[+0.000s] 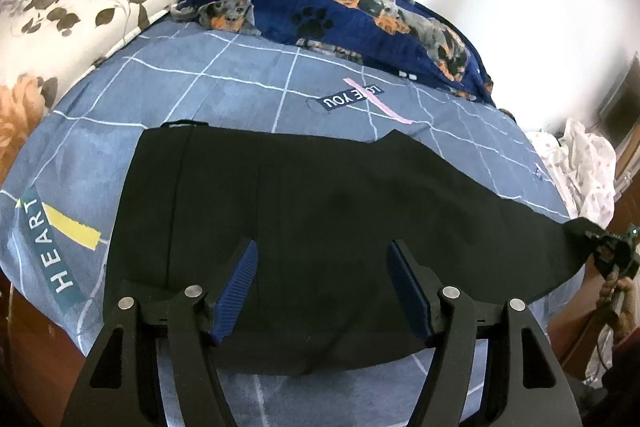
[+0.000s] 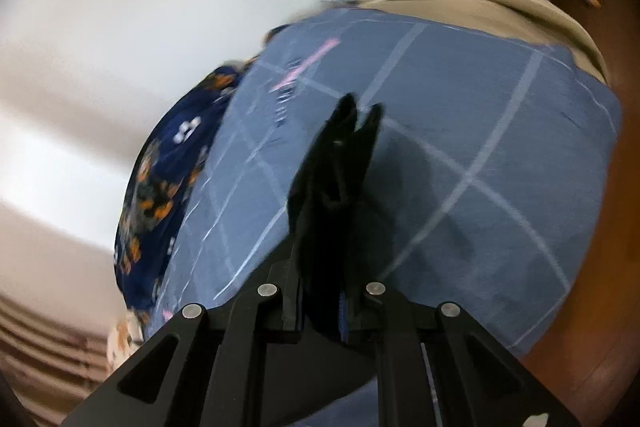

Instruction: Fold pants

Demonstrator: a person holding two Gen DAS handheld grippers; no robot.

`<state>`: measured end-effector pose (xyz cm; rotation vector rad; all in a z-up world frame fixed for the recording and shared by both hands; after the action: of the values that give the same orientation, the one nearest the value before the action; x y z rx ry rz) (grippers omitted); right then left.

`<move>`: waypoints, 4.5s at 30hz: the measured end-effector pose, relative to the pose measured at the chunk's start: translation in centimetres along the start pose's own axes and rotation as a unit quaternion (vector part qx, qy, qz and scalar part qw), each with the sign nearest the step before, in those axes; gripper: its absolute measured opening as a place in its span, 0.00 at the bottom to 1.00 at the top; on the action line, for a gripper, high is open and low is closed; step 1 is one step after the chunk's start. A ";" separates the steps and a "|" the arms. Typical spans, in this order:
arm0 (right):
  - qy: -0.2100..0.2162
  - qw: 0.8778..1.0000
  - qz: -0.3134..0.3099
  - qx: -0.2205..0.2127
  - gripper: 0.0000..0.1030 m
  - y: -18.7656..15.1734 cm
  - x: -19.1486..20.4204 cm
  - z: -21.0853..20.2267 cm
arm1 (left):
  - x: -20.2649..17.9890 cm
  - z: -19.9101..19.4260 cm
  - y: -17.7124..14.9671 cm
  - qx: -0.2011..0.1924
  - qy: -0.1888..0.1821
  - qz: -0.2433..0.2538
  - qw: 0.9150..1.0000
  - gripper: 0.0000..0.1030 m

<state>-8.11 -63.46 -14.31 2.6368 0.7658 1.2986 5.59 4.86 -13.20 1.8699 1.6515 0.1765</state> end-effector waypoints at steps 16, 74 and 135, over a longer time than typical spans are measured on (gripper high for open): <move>0.022 0.984 -0.124 0.123 0.12 -11.4 10.0 7.1 | 0.1 0.2 -0.2 0.005 0.035 0.010 0.999 0.72; 0.030 0.915 -0.321 0.244 0.15 -28.2 20.7 13.2 | 0.4 1.1 -0.7 0.027 0.106 0.046 0.993 0.86; 0.136 0.964 -0.109 0.202 0.18 -12.9 14.2 11.7 | 0.3 1.2 -0.8 0.037 0.106 0.044 0.993 0.86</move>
<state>3.00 -43.99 -15.48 2.5760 1.4586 1.6029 5.53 4.75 -14.70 2.0407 1.7365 0.3657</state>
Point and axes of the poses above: each gripper's, at about its wrist camera, not at the fingertips, and z roughly the way its jaws point, x to its left, y to its top, the point moved 6 cm from there along z, roughly the way its jaws point, and after that the axes turned 5 degrees about x, right-handed, at the moved point
